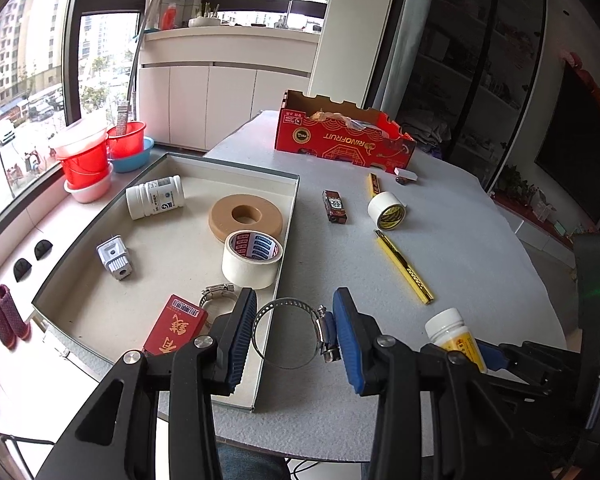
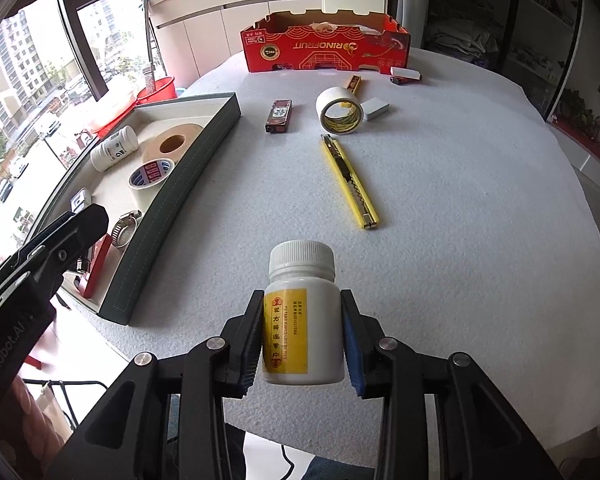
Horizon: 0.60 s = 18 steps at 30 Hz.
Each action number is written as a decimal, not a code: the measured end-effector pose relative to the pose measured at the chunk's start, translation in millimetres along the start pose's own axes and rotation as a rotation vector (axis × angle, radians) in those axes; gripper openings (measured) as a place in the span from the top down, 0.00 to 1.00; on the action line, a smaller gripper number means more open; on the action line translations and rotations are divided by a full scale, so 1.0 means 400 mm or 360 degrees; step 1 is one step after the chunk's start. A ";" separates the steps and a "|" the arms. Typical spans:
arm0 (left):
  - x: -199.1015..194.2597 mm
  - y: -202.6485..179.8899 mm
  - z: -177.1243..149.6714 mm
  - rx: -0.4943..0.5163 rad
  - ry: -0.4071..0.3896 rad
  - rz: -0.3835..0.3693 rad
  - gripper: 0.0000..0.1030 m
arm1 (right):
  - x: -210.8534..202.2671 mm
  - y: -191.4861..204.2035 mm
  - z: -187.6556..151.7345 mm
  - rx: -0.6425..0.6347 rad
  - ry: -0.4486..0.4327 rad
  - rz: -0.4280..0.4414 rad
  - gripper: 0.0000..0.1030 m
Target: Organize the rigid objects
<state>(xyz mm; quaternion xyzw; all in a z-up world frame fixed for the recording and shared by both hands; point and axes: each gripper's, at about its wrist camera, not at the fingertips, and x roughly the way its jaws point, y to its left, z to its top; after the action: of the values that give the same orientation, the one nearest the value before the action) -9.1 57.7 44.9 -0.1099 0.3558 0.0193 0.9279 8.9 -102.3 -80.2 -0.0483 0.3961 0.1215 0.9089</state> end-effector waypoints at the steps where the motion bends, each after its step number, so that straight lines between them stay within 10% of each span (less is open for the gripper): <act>1: 0.000 0.000 0.000 0.0002 0.0000 0.0000 0.58 | 0.001 0.004 0.003 -0.0007 0.0001 0.0004 0.64; 18: -0.022 0.114 0.038 -0.0110 -0.0062 0.0157 0.58 | 0.015 0.069 0.067 -0.0076 -0.0019 0.0081 0.64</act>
<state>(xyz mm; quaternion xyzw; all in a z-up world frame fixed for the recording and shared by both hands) -11.0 105.7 53.1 -0.1237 0.3418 0.0795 0.9282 24.7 -69.7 -66.2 -0.0591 0.3888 0.1542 0.9064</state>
